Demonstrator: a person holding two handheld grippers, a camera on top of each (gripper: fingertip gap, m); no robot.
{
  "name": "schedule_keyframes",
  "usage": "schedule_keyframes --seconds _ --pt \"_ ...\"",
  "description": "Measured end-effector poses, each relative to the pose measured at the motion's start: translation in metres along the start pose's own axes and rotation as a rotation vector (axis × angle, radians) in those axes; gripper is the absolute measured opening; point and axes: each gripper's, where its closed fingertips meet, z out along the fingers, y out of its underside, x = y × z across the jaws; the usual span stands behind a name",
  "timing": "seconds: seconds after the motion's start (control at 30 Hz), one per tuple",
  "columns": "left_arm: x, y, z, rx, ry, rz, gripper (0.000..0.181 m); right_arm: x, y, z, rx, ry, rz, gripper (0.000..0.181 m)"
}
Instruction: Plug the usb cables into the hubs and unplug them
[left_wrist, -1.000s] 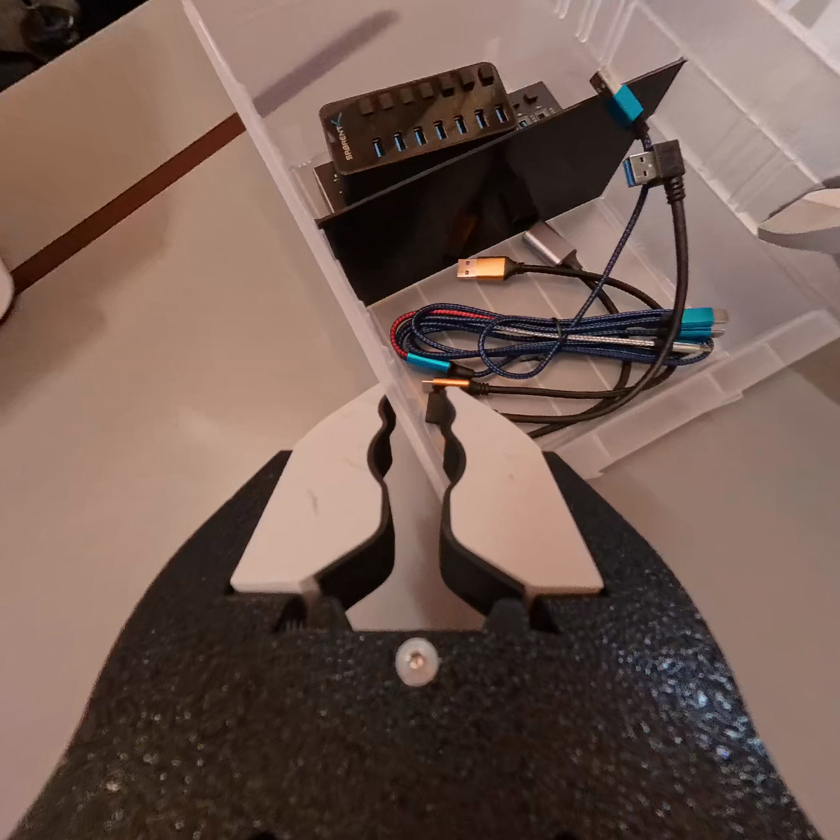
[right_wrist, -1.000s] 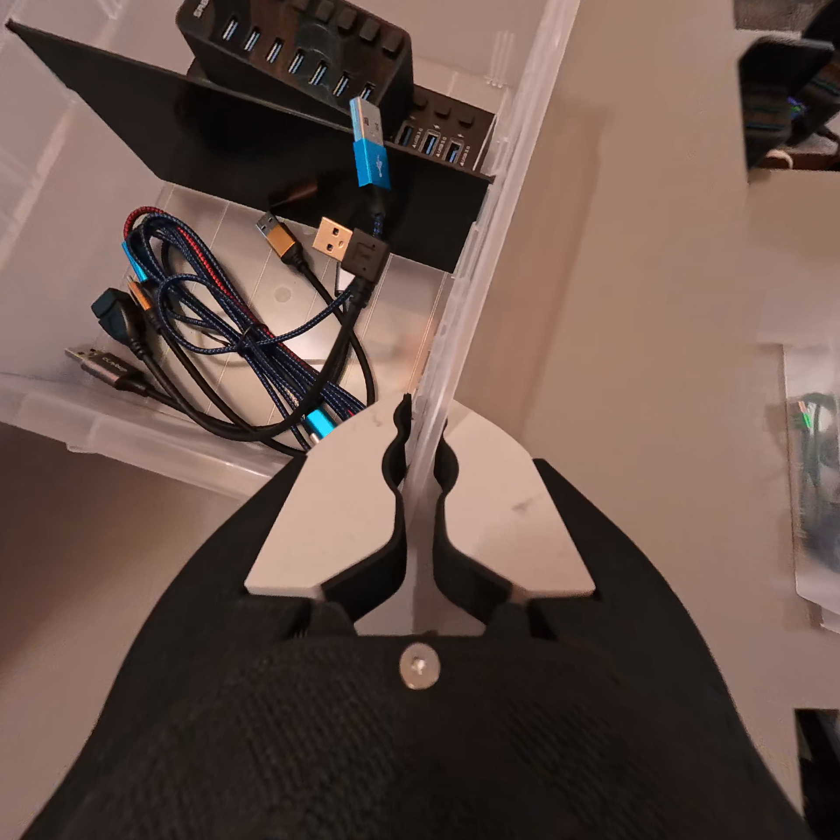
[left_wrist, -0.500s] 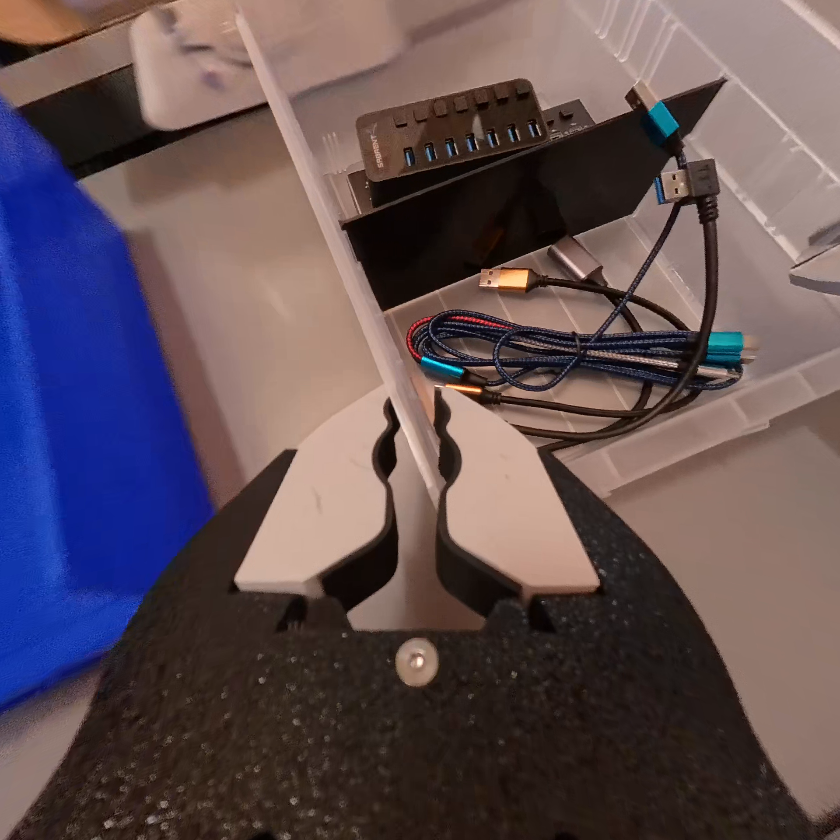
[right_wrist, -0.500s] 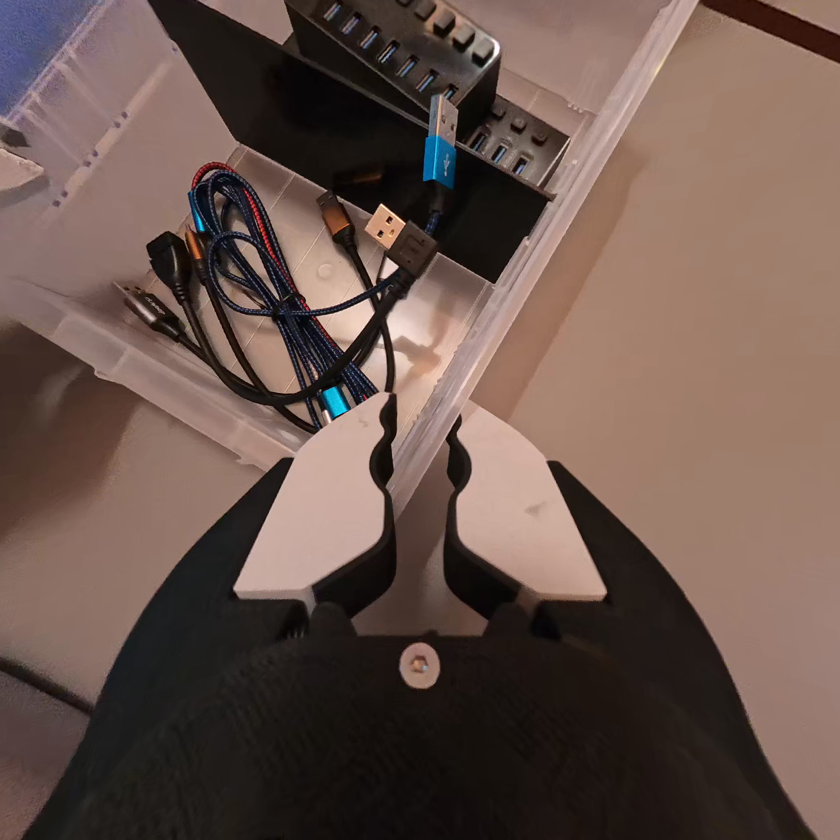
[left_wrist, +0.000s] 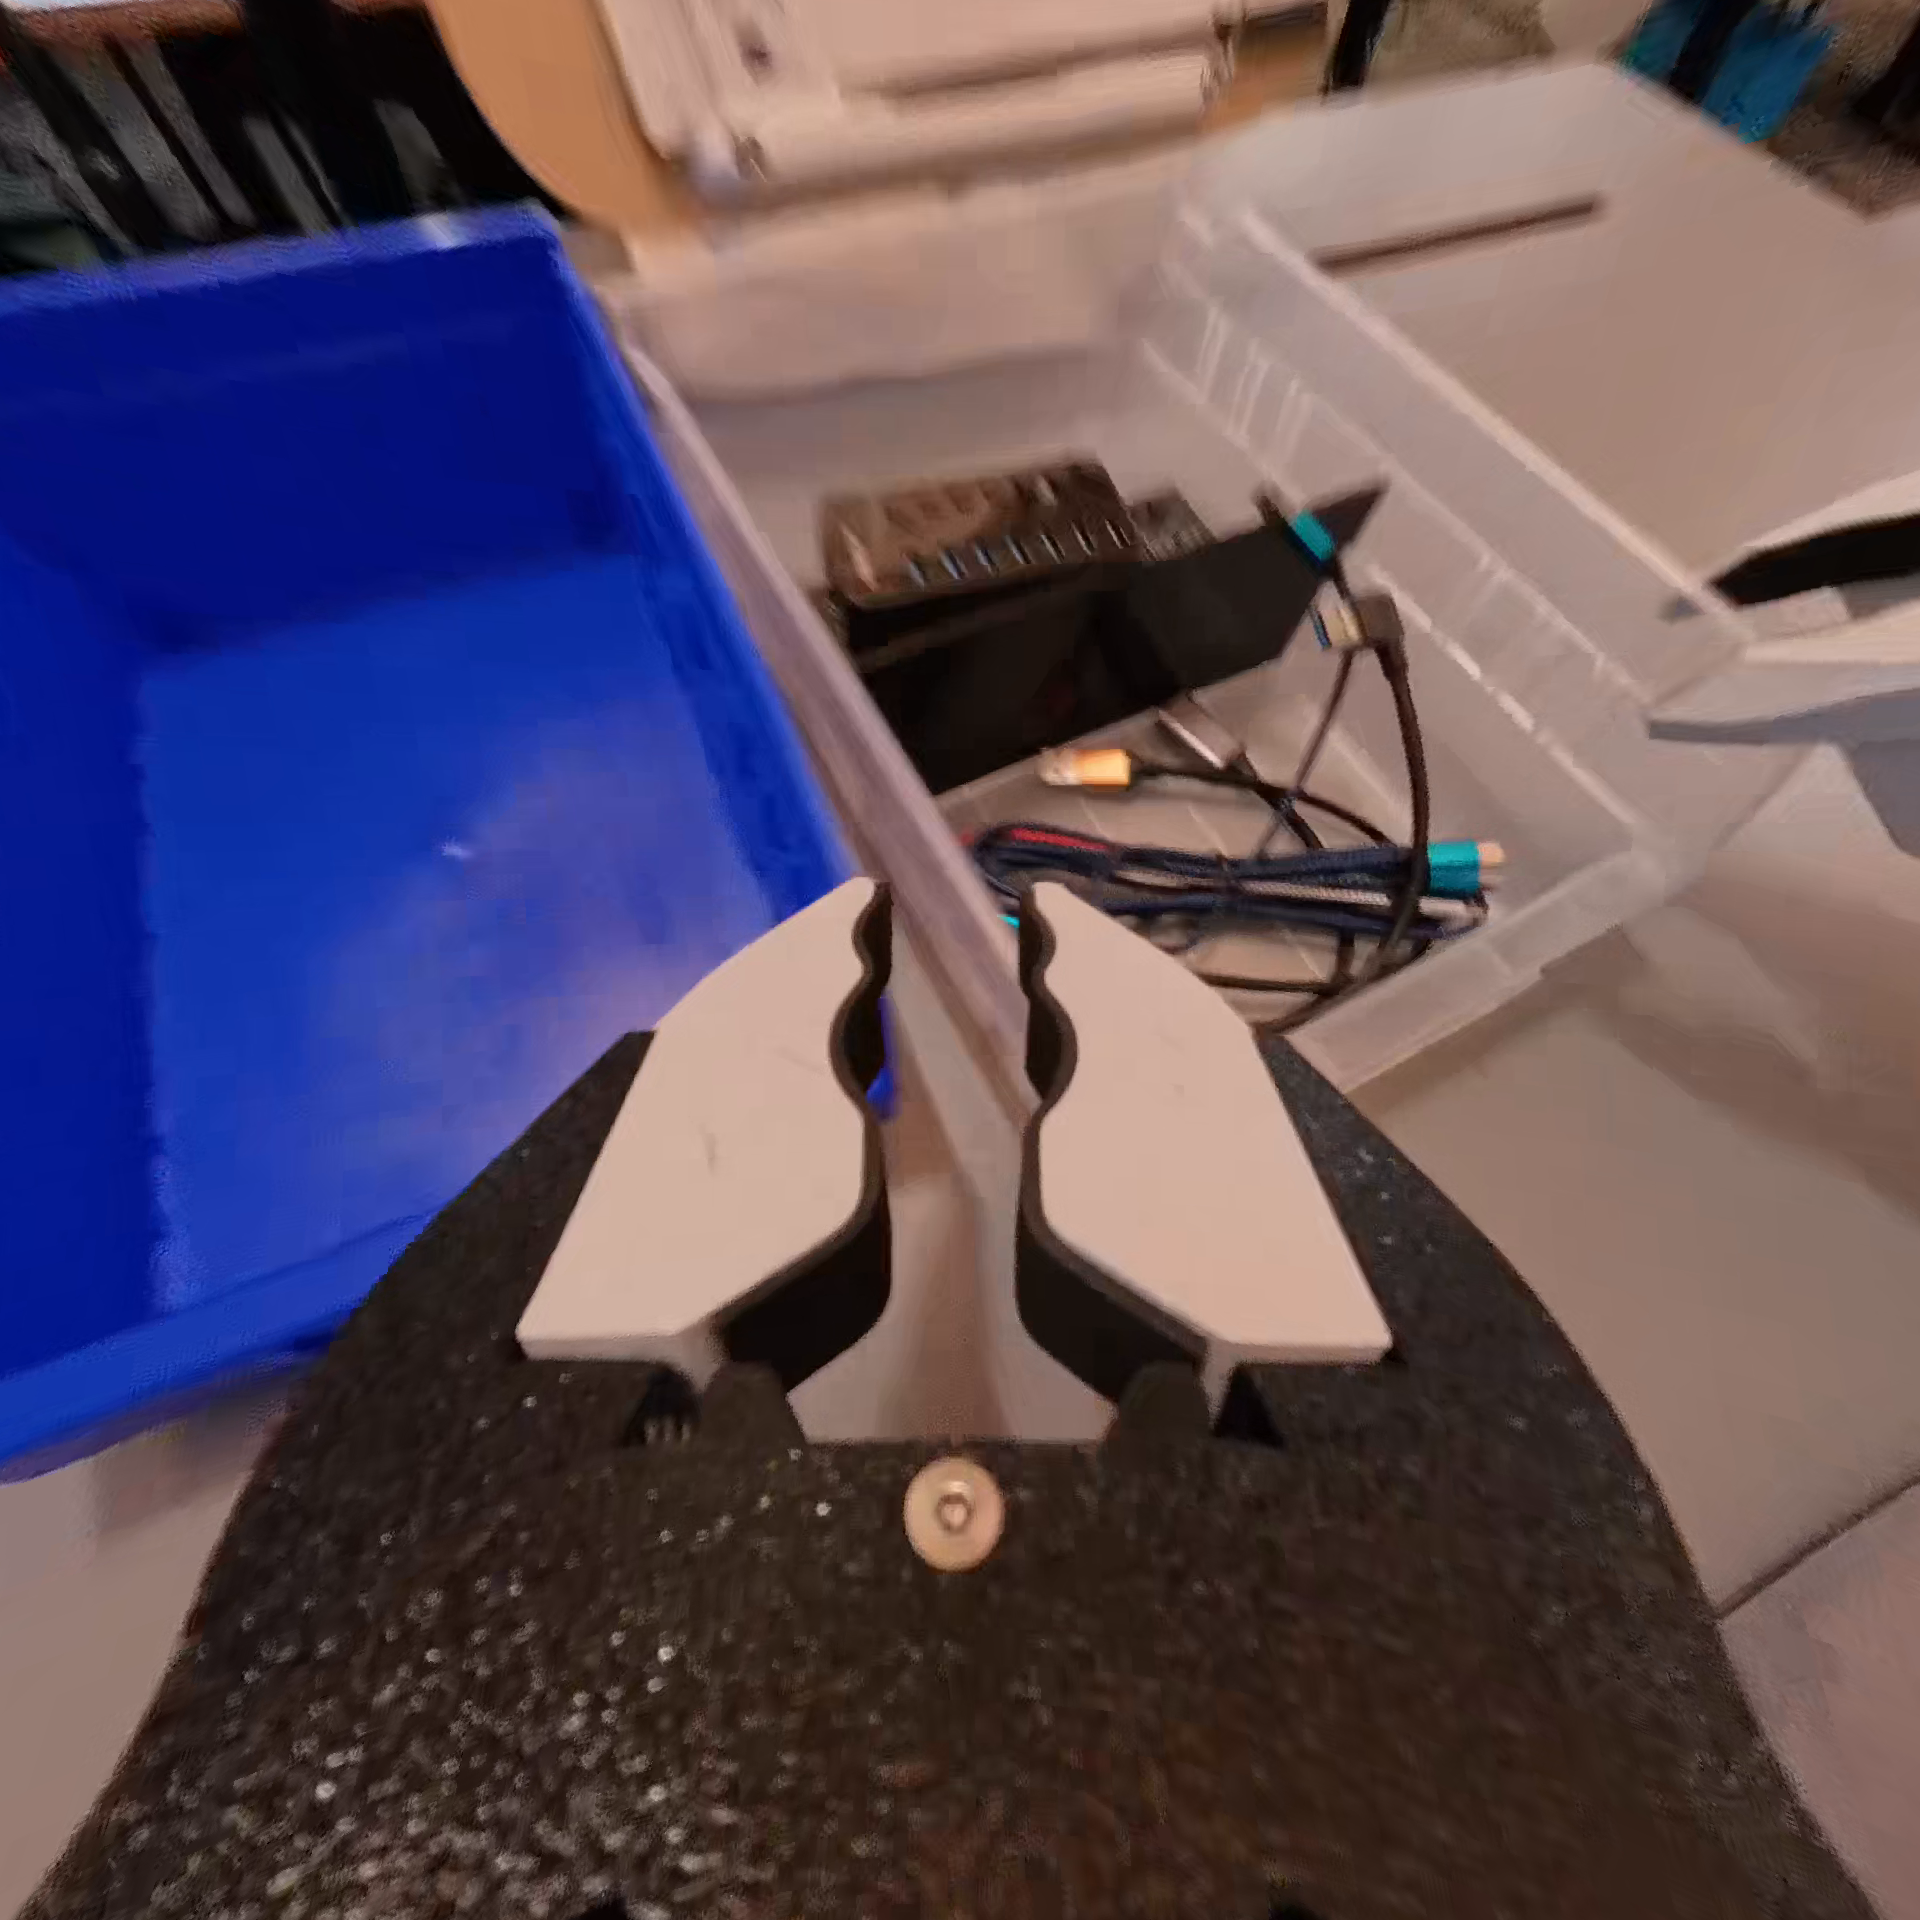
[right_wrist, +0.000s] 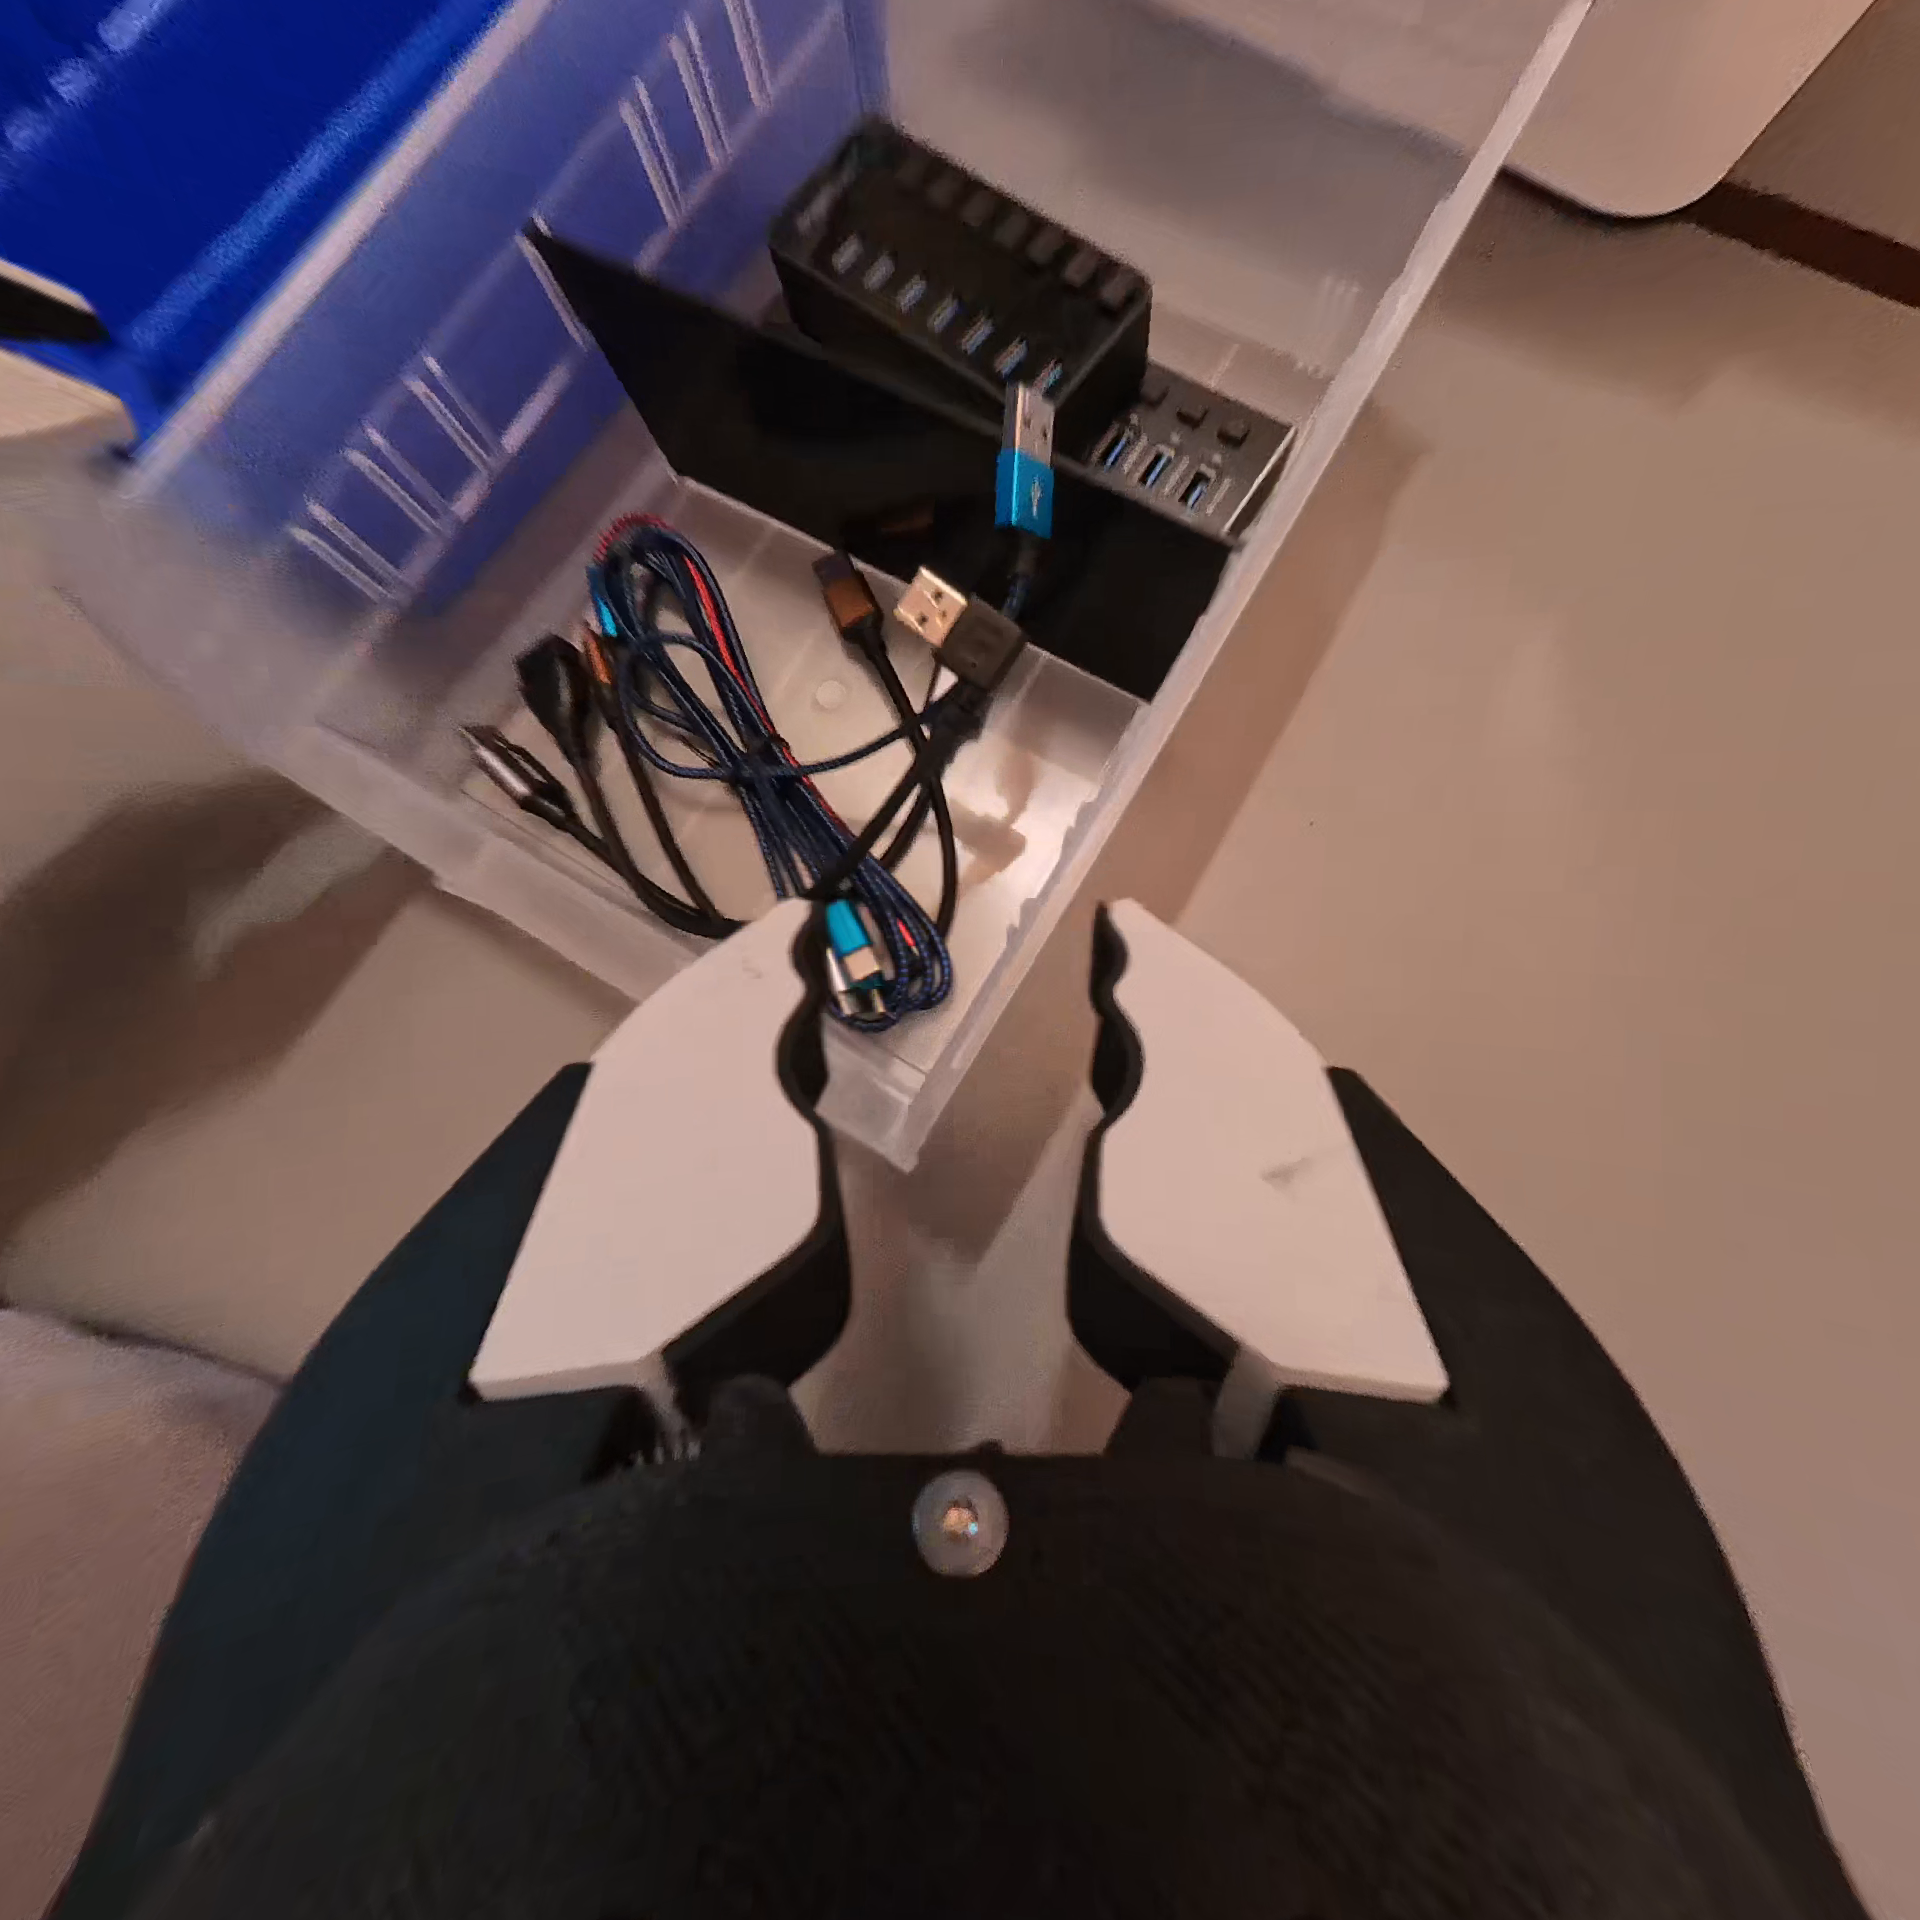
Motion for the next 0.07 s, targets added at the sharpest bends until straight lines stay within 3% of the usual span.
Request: schedule_keyframes --seconds 0.07 --pt "-0.036 -0.020 -0.023 0.066 -0.060 -0.017 0.027 -0.007 -0.014 -0.016 0.018 -0.010 0.007 0.065"
